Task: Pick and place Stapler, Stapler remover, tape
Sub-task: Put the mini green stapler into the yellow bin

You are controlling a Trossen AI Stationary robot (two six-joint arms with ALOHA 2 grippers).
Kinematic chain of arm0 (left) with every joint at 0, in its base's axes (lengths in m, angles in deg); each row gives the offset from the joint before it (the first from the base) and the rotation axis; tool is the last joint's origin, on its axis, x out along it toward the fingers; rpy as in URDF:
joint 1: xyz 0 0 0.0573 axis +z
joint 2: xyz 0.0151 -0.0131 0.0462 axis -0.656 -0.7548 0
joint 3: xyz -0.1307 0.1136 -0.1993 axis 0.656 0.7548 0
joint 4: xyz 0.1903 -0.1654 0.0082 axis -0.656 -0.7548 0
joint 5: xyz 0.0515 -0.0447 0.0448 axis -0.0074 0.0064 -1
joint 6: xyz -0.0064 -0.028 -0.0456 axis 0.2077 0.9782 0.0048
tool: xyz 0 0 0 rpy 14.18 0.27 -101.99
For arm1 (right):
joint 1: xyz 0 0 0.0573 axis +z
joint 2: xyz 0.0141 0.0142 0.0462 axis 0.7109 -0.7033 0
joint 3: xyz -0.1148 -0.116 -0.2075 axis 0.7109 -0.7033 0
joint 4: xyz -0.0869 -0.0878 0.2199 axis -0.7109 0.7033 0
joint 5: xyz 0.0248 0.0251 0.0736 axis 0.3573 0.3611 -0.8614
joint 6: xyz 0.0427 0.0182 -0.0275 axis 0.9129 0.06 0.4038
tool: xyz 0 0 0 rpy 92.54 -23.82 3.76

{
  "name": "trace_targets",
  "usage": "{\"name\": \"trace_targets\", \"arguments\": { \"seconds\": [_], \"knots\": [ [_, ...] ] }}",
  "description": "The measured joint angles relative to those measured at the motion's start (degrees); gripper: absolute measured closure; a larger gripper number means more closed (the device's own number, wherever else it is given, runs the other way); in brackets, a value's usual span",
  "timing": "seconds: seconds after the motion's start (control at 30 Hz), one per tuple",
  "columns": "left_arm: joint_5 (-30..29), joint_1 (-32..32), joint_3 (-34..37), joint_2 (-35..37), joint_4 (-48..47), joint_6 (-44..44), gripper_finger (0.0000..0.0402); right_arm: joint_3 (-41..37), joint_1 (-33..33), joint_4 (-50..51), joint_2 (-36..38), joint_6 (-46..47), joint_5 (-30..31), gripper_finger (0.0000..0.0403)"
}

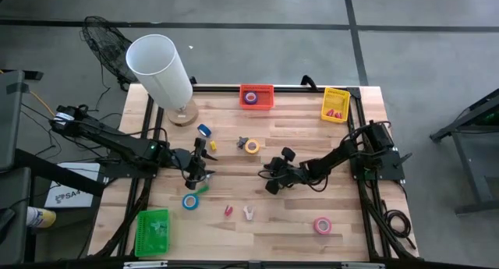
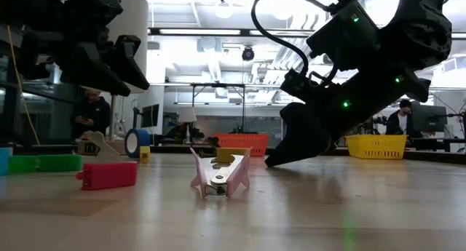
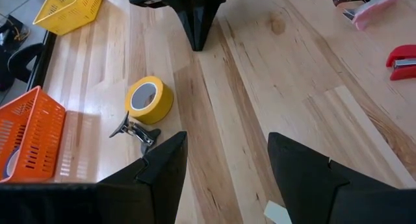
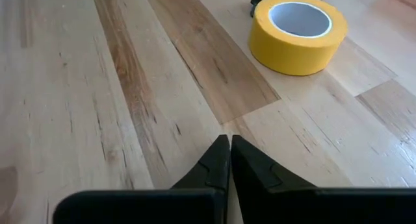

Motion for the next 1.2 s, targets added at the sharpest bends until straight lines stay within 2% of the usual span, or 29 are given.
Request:
{"name": "trace_targets", "arguments": {
  "seconds": [0.23, 0.5, 0.8, 0.9, 1.0, 1.2],
  "knots": [
    [0.94, 0.0, 0.0, 0.0, -0.54, 1.27, 0.0192, -0.03, 0.01, -0.68, 0.0, -0.71, -0.45, 0.0391],
    [10.94, 0.0, 0.0, 0.0, -7.4, 8.45, 0.0192, 0.01, -0.01, -0.79, 0.0, -0.64, -1.37, 0.0391],
    [16.89, -0.02, -1.85, 0.0, -20.72, 14.87, 0.0192, 0.06, 0.01, -0.66, 0.0, -0.62, -1.31, 0.0391],
    [18.71, -0.02, -2.12, 0.0, -21.55, 16.25, 0.0192, 0.06, 0.01, -0.64, 0.0, -0.61, -1.26, 0.039],
    [19.56, -0.22, -2.16, -0.05, -21.05, 17.85, 0.0192, 0.06, 0.01, -0.62, 0.0, -0.13, -1.25, 0.0389],
    [16.76, -4.25, -2.19, -3.01, -20.01, 24.93, 0.0192, 0.06, 0.01, -0.57, 0.0, -0.05, -1.19, 0.039]
  ]
}}
